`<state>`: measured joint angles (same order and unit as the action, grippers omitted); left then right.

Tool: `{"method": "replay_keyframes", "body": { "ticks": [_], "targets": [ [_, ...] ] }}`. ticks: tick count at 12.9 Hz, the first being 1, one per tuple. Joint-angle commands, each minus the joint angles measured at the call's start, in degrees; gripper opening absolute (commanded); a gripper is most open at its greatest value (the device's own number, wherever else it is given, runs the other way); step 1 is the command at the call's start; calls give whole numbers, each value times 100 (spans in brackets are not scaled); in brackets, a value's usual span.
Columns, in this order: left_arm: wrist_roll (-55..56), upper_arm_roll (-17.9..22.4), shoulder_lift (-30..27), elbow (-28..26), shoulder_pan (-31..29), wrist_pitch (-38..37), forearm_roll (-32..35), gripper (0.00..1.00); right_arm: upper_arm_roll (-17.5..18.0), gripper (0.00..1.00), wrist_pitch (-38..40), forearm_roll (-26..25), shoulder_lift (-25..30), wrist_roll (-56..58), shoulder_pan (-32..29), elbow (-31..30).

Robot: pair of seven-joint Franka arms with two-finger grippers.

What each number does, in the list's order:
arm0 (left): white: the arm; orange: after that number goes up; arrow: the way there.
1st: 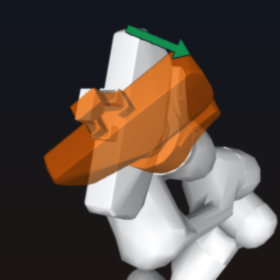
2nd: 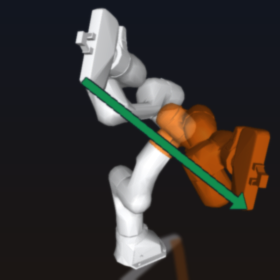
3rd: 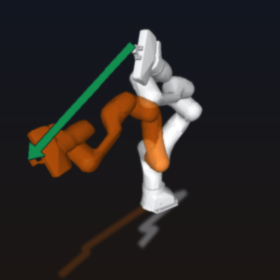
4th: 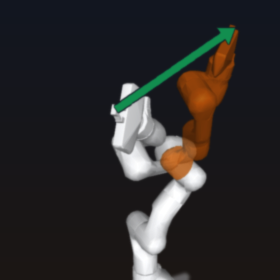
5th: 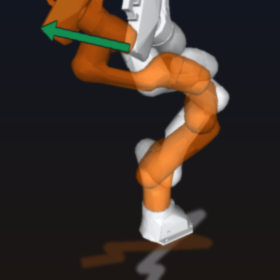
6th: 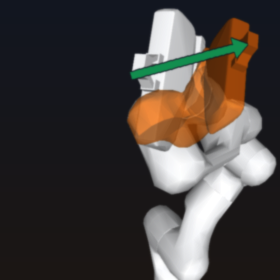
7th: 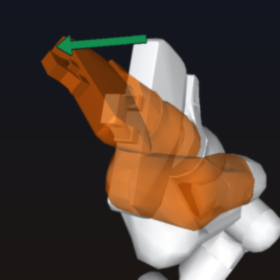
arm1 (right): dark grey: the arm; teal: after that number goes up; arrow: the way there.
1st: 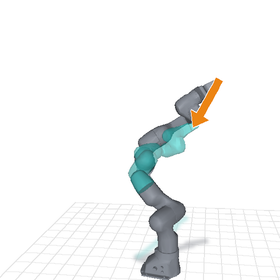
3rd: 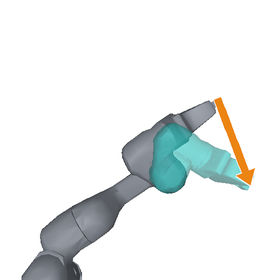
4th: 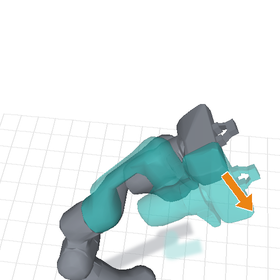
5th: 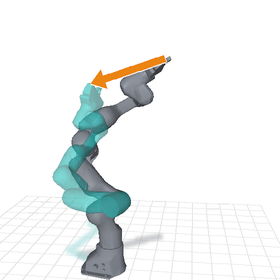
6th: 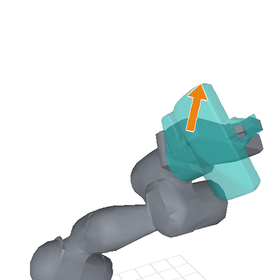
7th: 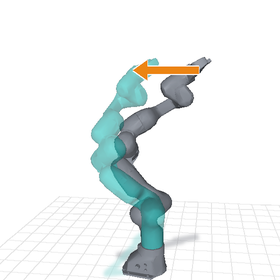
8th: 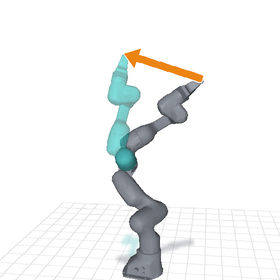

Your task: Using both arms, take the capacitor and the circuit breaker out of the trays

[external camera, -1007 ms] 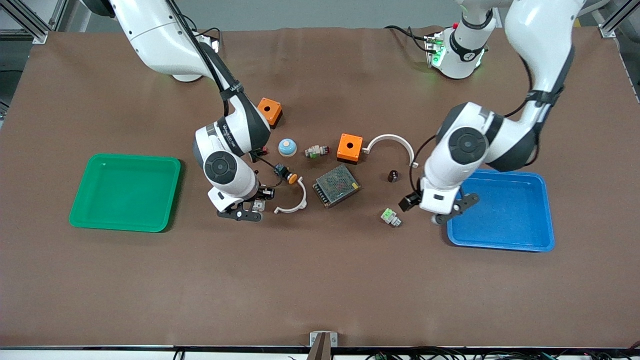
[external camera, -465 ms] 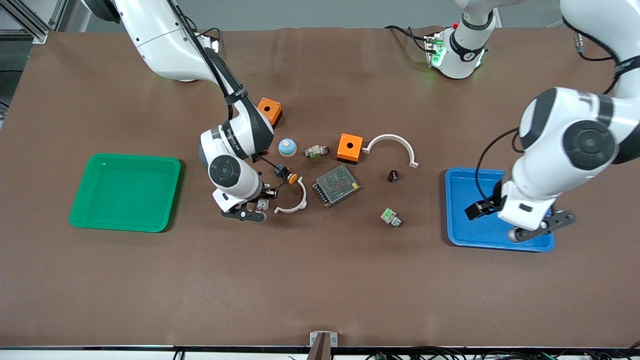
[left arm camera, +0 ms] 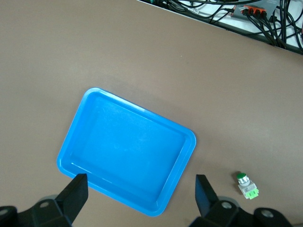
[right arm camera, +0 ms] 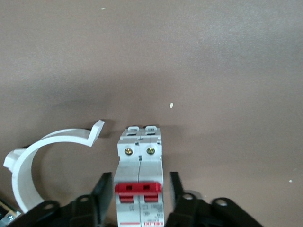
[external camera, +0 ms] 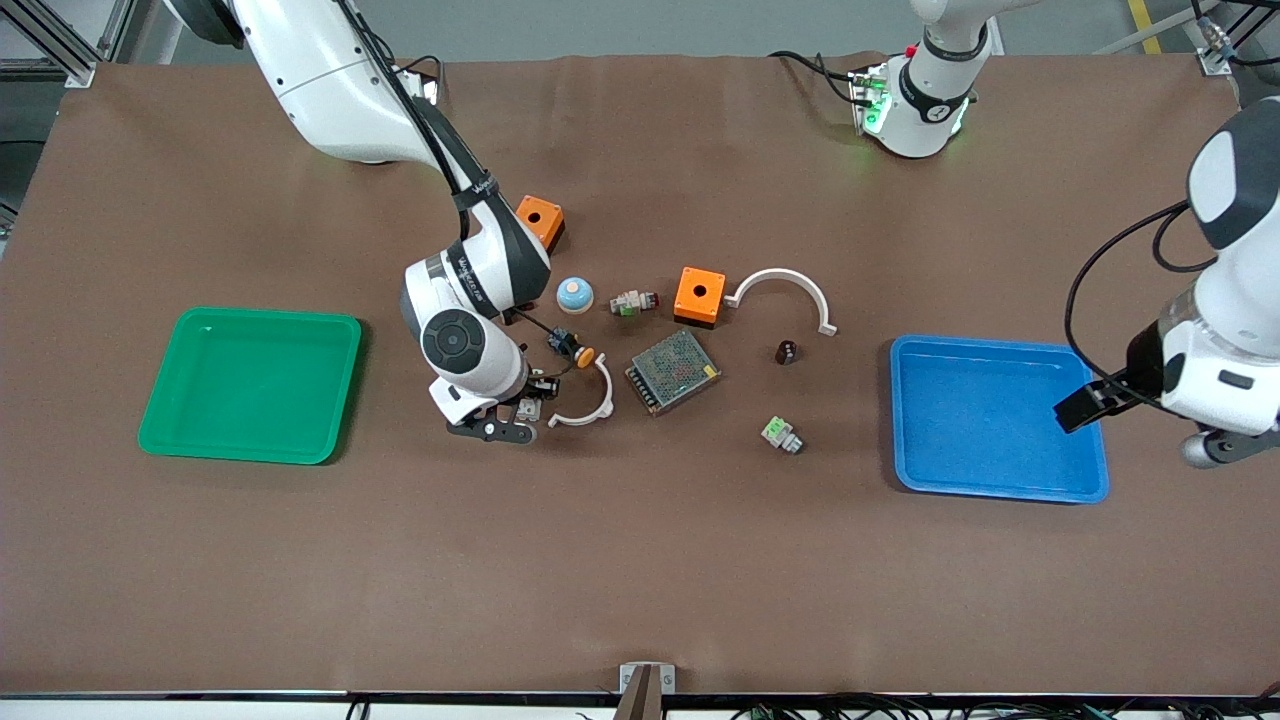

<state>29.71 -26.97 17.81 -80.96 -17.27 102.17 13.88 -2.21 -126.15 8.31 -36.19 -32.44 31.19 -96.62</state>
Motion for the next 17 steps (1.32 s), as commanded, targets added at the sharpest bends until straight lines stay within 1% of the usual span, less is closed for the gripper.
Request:
{"method": "replay_keyframes", "body": {
  "ticks": [1, 2, 3, 4, 5, 6, 7, 8, 9, 10, 11, 12, 13, 14, 15, 16, 17],
  "targets": [
    [-166, -89, -58, 264, -31, -162, -105, 100, -69, 100, 956, 39, 751, -8, 2, -58],
    [-298, -98, -76, 273, -31, -249, -149, 100, -78, 100, 1474, 30, 1137, -8, -33, -76],
    [-421, -55, -137, 308, -13, -433, -332, 100, -87, 100, 1905, 21, 1454, -8, -51, -111],
    [-535, 94, -259, 300, 100, -591, -621, 100, -87, 100, 2275, 21, 1796, -8, -147, -198],
    [-580, 330, -469, 248, 301, -610, -693, 100, -87, 100, 2505, 13, 2226, 9, -287, -382],
    [-659, 759, -619, 204, 721, -636, -720, 100, -87, 100, 2646, 12, 2622, 27, -367, -610],
    [-712, 1207, -699, 203, 1134, -828, -720, 100, -95, 100, 2839, -5, 3043, 123, -463, -812],
    [-756, 1472, -796, 194, 1364, -1013, -738, 100, -96, 100, 3050, -31, 3361, 272, -638, -936],
    [-982, 1527, -884, 142, 1384, -1163, -747, 100, -87, 100, 3313, -40, 3651, 491, -875, -998],
    [-1437, 1562, -1006, 37, 1384, -1190, -747, 100, -95, 100, 3525, -58, 3863, 745, -1112, -1042],
    [-1816, 1685, -1217, -138, 1384, -1199, -747, 100, -87, 100, 3718, -154, 4057, 1183, -1445, -1069],
    [-1959, 1825, -1393, -322, 1384, -1199, -834, 100, -95, 100, 3824, -242, 4172, 1492, -1684, -1069],
    [-1995, 2001, -1551, -481, 1384, -1208, -1122, 100, -87, 100, 3834, -373, 4260, 1756, -1930, -1060],
    [-2013, 2220, -1657, -604, 1393, -1251, -1360, 100, -87, 100, 3826, -496, 4295, 2150, -2167, -1052],
    [-2161, 2300, -1710, -666, 1402, -1348, -1458, 100, -95, 100, 3808, -532, 4296, 2467, -2422, -999],
    [-2319, 2362, -1737, -658, 1419, -1488, -1467, 100, -87, 100, 3790, -533, 4261, 2679, -2598, -868],
    [-2408, 2528, -1798, -736, 1480, -1541, -1494, 100, -95, 100, 3790, -559, 4235, 2890, -2731, -615]
  ]
}}
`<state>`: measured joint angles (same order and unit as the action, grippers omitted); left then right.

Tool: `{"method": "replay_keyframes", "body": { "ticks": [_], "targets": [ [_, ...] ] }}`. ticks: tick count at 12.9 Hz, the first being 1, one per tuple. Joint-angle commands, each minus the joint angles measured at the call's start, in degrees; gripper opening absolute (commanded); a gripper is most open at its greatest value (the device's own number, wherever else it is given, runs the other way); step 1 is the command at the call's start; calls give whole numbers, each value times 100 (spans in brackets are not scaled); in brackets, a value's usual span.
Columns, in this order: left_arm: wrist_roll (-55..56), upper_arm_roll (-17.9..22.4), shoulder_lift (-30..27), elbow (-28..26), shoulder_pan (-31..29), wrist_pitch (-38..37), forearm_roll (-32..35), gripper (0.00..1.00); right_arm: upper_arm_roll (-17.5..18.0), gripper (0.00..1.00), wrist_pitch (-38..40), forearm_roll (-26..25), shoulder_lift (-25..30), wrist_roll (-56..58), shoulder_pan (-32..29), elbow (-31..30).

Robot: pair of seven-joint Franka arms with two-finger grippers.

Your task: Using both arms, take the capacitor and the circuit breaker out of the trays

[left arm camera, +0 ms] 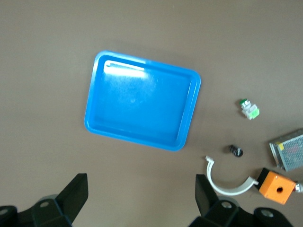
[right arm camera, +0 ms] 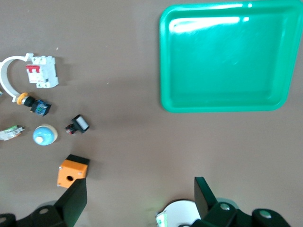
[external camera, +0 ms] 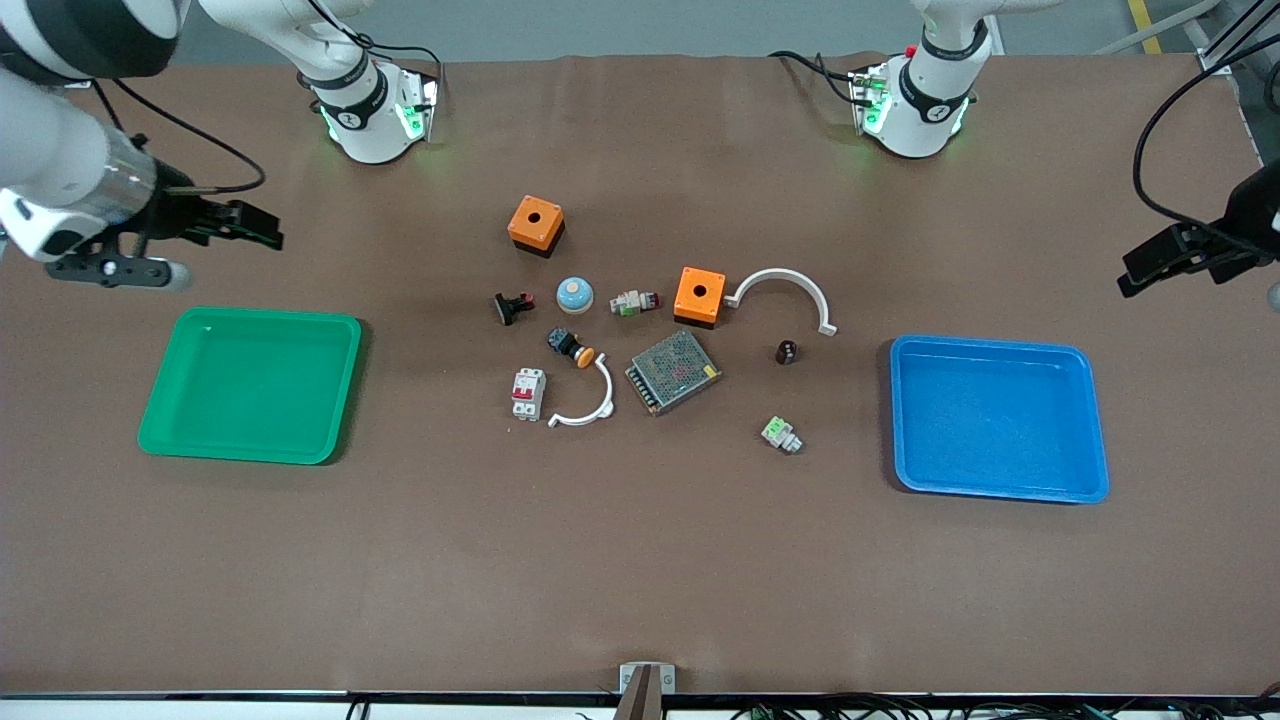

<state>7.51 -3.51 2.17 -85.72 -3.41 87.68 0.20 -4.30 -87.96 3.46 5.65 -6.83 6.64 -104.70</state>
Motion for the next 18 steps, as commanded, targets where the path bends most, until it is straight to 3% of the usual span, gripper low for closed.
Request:
{"method": "replay_keyframes", "body": {
  "ticks": [1, 11, 18],
  "targets": [
    [-258, 245, -391, -461, 138, -111, -160, 100, 122, 100, -37, -178, 24, 505, -373, 334],
    [-522, 113, -770, -788, 60, -129, -328, 100, 122, 100, -37, -293, -968, 990, -646, 2092],
    [-707, -273, -920, -771, 77, -146, -55, 100, 131, 100, -37, -276, -969, 982, -620, 2199]
  ]
}}
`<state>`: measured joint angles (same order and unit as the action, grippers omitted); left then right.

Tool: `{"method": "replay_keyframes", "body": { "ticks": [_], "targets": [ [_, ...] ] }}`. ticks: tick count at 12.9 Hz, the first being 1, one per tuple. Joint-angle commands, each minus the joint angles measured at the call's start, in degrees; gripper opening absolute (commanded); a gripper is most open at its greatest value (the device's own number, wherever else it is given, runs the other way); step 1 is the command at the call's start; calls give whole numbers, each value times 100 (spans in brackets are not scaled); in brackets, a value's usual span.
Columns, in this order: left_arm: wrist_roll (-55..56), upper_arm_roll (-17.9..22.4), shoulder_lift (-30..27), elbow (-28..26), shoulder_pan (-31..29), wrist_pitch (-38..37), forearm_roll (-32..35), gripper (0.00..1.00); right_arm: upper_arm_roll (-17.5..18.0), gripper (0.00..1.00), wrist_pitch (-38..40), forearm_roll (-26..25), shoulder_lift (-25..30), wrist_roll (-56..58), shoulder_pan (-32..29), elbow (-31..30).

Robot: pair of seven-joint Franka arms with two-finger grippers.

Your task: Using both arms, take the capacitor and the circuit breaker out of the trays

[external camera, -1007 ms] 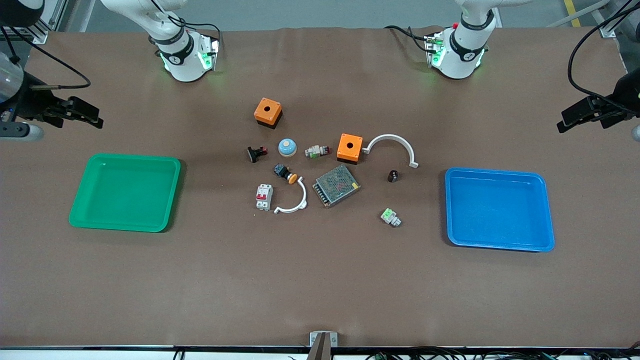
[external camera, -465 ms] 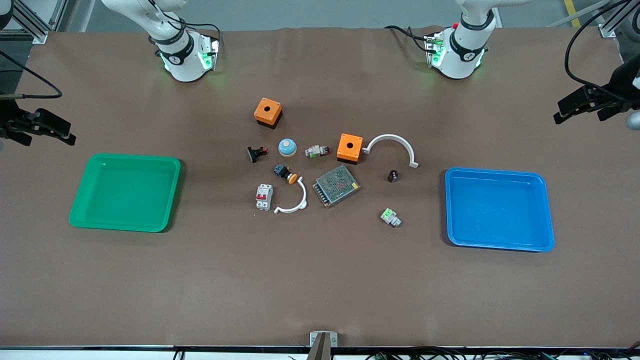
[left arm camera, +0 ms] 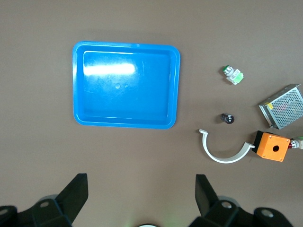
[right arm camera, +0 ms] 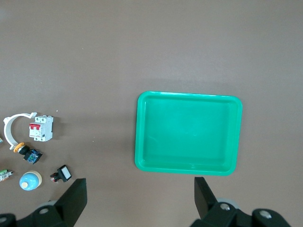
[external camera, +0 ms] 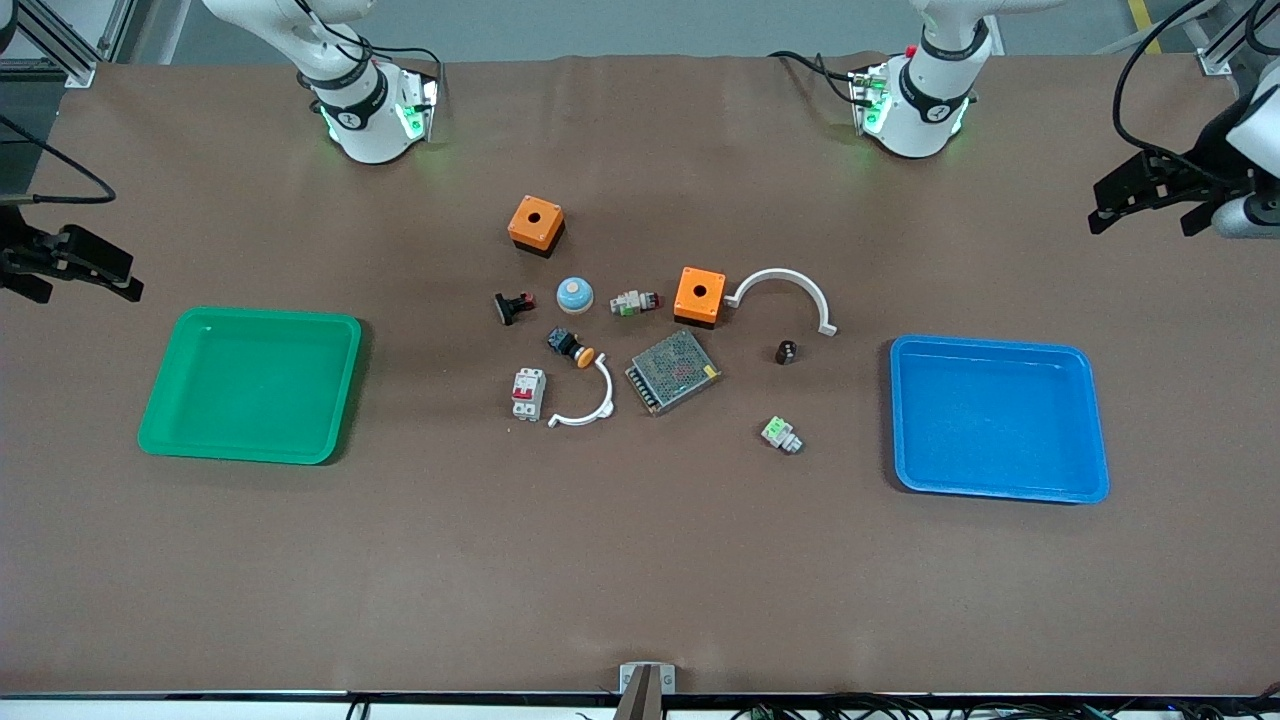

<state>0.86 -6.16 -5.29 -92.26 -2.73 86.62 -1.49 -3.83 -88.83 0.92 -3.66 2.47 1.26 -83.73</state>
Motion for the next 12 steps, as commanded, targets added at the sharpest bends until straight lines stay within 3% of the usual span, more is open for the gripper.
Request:
{"method": "replay_keyframes", "body": {
  "ticks": [1, 12],
  "targets": [
    [-25, -8, -166, -108, 1, -127, 114, 100, 76, 100, 59, -22, -38, 52, -82, 102],
    [327, -69, -157, -29, 1, -312, 369, 100, 76, 100, 94, -75, -38, 60, -91, 199]
  ]
}}
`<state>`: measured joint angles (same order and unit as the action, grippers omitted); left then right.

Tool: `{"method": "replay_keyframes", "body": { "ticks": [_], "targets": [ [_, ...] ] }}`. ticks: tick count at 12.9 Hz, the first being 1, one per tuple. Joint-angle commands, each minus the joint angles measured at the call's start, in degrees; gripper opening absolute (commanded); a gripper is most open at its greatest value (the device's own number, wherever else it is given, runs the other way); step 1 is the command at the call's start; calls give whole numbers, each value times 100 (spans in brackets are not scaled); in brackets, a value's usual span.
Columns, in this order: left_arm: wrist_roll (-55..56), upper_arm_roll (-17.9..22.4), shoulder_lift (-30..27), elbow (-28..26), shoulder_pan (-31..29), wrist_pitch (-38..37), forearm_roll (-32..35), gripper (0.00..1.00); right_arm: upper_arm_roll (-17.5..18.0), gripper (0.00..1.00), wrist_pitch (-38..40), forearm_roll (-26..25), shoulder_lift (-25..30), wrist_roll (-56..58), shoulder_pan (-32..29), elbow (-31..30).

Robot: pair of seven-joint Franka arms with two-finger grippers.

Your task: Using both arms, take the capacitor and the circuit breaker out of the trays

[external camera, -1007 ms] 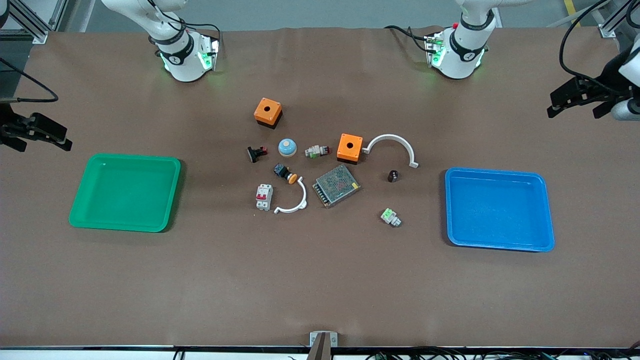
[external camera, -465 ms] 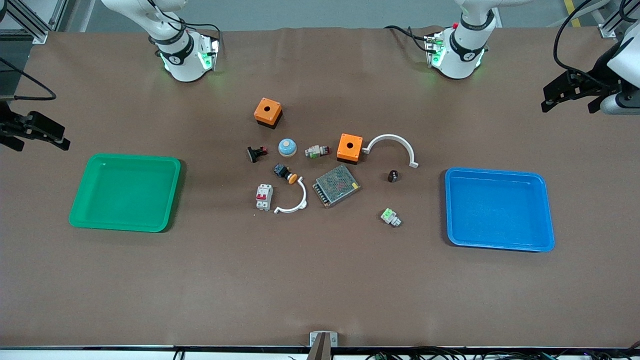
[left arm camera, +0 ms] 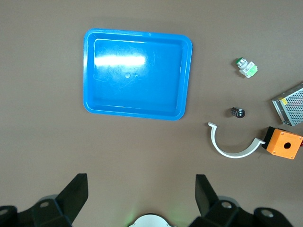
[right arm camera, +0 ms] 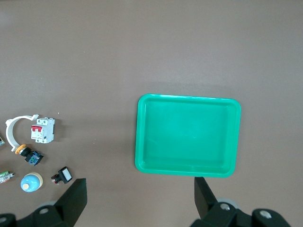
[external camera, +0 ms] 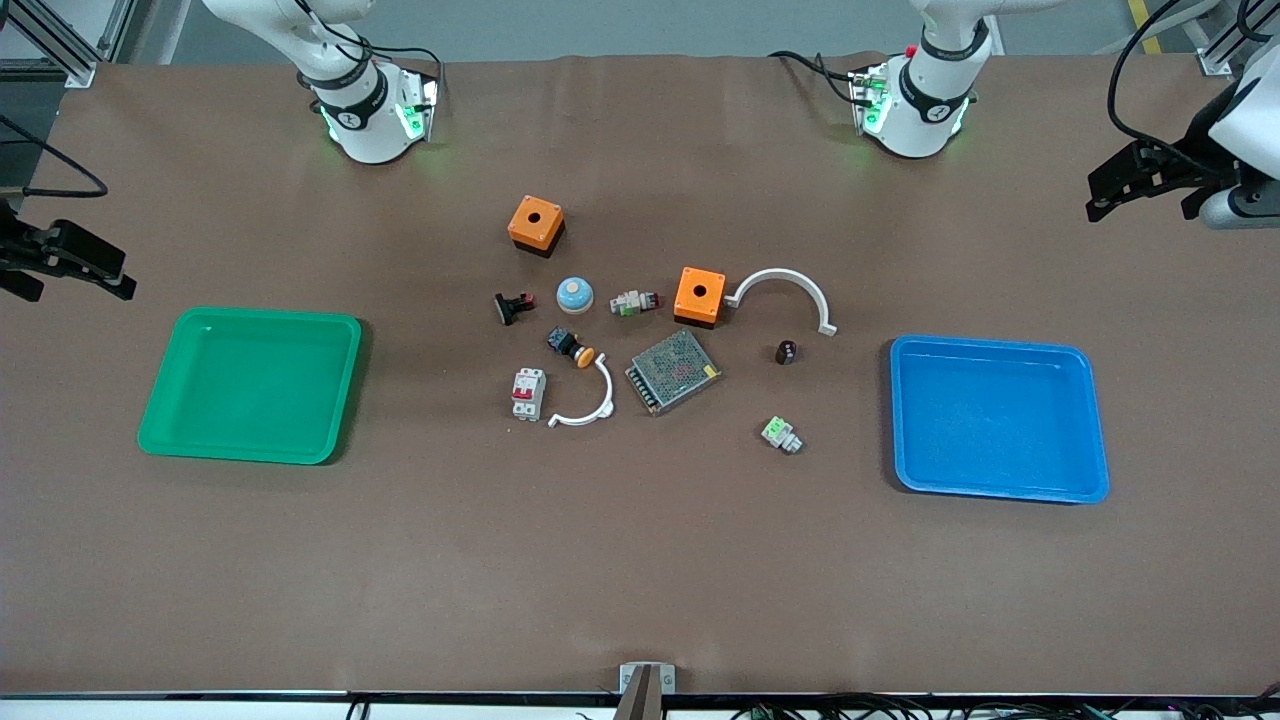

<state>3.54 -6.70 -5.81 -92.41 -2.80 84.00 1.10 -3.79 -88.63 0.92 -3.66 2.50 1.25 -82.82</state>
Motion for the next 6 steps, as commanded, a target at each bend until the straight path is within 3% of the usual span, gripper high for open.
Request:
{"method": "replay_keyframes", "body": {
  "ticks": [1, 6],
  "targets": [
    [50, -25, -70, 30, 8, -50, 84, 100, 72, 100, 74, -75, -38, 57, -89, 108],
    [-47, 2, 124, 372, 8, -42, 57, 100, 72, 100, 74, -75, -38, 66, -89, 108]
  ]
}}
